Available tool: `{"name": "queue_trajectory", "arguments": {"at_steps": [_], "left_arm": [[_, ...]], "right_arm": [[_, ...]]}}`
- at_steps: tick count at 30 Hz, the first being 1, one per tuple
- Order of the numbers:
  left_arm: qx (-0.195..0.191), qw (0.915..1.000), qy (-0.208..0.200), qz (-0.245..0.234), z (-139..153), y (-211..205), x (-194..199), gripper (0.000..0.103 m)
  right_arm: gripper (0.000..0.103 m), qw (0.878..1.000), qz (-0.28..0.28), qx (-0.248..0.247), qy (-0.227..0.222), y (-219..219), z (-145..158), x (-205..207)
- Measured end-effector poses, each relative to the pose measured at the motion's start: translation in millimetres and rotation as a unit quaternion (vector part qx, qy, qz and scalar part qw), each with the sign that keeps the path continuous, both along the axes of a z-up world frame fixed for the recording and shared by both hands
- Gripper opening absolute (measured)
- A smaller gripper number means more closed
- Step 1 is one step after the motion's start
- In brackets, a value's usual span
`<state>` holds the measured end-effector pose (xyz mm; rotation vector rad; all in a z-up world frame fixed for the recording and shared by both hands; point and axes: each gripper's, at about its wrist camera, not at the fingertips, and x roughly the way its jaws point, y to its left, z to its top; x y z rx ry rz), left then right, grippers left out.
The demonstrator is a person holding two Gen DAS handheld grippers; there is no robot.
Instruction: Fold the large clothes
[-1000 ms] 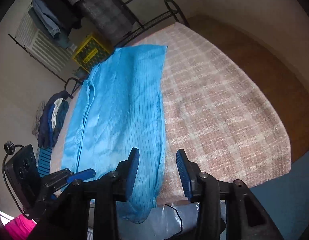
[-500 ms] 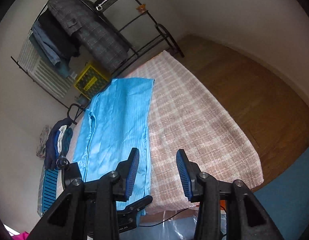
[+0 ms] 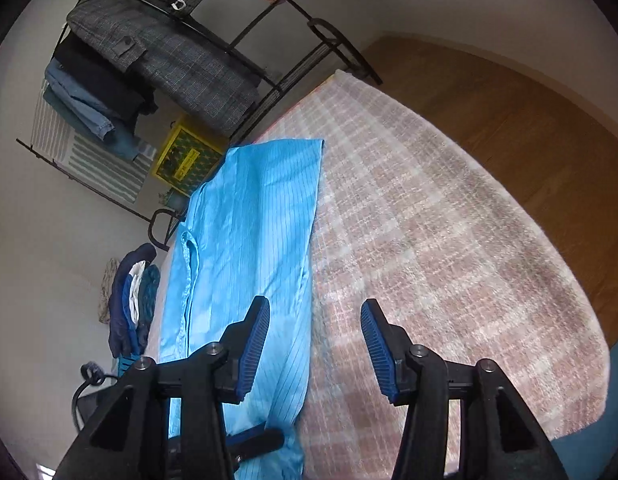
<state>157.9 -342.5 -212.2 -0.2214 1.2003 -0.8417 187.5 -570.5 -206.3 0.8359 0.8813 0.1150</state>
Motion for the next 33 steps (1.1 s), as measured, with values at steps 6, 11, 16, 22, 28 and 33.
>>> {"name": "queue_trajectory", "arguments": {"at_steps": [6,11,16,22,28,33], "left_arm": [[-0.024,0.9996,-0.005,-0.009,13,3,-3,0.003],[-0.046,0.9989,-0.004,-0.005,21,18,-2,0.003],[-0.057,0.9982,-0.013,-0.007,29,31,-1,0.003],[-0.077,0.9970,-0.003,0.001,31,51,3,0.003],[-0.109,0.9938,0.013,0.018,31,80,8,0.003],[-0.124,0.9917,0.022,0.024,29,111,2,0.001]], "right_arm": [[0.051,0.999,0.010,0.047,-0.011,1,-14,60],[0.051,0.998,0.013,0.060,0.016,9,-36,107],[0.051,0.996,0.014,0.079,0.031,21,-51,144],[0.002,0.999,0.024,-0.012,0.043,56,-34,170],[0.000,0.981,0.048,-0.187,0.031,107,24,178],[0.000,0.945,0.085,-0.314,0.033,165,54,186]]}}
